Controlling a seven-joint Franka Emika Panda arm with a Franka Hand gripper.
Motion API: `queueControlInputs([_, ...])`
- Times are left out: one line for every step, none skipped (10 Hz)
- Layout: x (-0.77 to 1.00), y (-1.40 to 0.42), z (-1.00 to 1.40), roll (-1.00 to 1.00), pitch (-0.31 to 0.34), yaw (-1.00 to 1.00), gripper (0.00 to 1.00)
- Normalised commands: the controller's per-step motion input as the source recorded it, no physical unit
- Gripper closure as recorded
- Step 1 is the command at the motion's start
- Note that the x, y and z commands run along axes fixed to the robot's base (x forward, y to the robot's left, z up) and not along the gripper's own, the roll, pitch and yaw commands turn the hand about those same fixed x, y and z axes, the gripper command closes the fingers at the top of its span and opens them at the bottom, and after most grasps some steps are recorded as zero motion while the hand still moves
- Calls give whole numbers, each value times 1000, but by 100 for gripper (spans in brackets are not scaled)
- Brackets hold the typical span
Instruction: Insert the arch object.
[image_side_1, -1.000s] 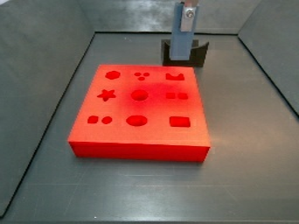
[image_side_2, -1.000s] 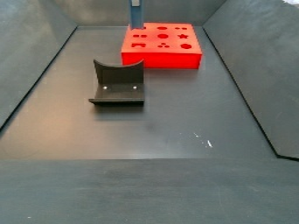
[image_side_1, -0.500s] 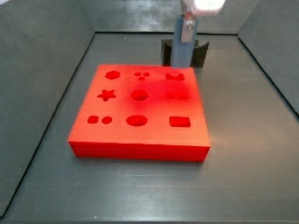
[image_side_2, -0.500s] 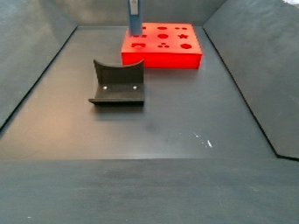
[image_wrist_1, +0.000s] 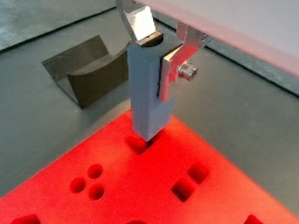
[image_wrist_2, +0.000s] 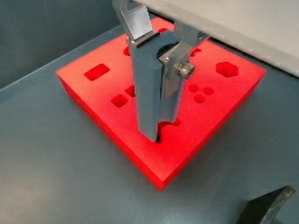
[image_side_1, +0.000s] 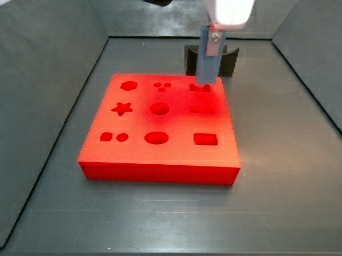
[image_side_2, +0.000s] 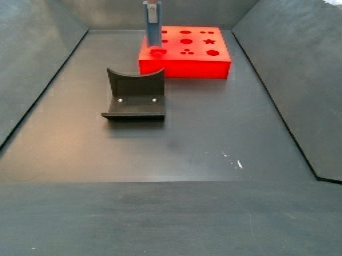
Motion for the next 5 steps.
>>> queueControlInputs([-154, 0, -160, 30, -69, -6, 100])
queueControlInputs([-89, 0, -129, 37, -40, -17, 100])
queueControlInputs([0, 0, -123, 23, -23, -57, 100])
queueControlInputs([57, 0, -114, 29, 0, -220, 100])
queueControlInputs([69, 0, -91, 36, 0, -317, 100])
